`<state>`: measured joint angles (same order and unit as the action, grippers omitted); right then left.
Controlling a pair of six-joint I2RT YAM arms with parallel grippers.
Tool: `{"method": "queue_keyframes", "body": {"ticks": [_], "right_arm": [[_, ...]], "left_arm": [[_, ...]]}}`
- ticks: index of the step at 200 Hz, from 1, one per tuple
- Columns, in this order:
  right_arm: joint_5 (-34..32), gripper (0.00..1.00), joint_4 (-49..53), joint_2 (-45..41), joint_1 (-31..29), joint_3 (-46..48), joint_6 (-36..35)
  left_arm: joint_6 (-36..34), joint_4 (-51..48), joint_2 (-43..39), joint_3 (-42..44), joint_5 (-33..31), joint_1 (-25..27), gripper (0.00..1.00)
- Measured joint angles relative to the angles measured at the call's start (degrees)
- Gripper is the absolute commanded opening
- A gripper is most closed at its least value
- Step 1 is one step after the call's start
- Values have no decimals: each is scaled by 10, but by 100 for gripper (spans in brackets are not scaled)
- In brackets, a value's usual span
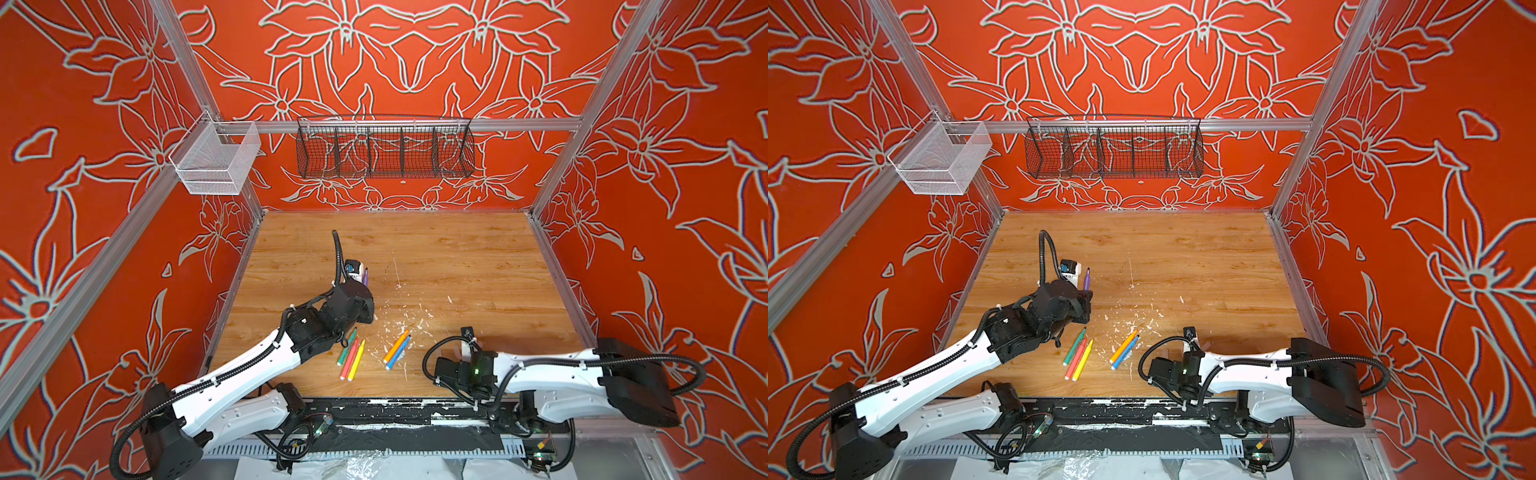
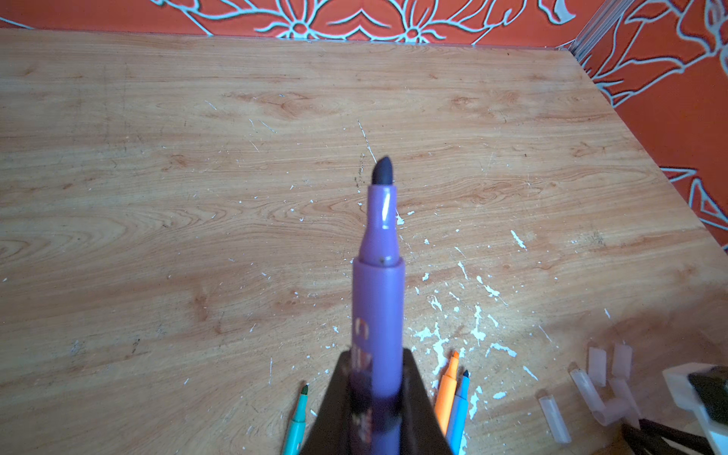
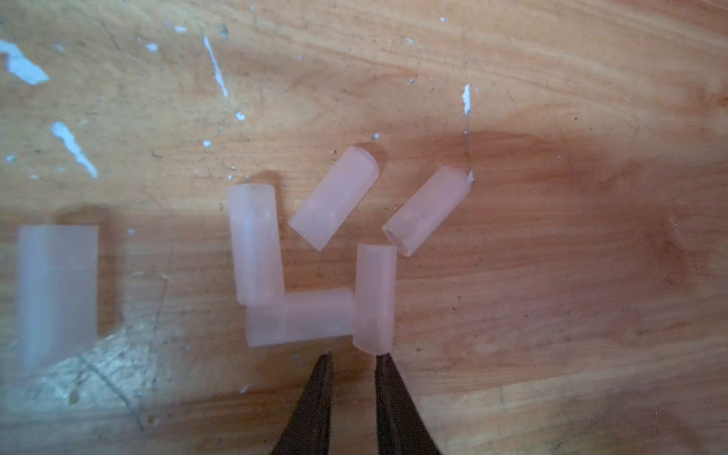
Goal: Insert the pens into the pen caps
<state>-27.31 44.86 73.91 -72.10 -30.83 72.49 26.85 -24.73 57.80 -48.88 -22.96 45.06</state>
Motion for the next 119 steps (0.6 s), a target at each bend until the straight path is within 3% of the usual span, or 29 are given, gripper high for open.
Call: {"method": "queue_keyframes", "body": {"ticks": [79, 102, 119], "right_arm": [[-7, 24, -74, -21, 82, 15, -75], [-9, 27, -97, -4, 83, 9, -91], [-9, 36, -109, 16, 84, -6, -100]], "left_arm": [[0, 0, -7, 1, 4, 0, 0], [0, 0, -22, 1, 4, 0, 0], [0, 0, -26, 1, 5, 0, 0]]}}
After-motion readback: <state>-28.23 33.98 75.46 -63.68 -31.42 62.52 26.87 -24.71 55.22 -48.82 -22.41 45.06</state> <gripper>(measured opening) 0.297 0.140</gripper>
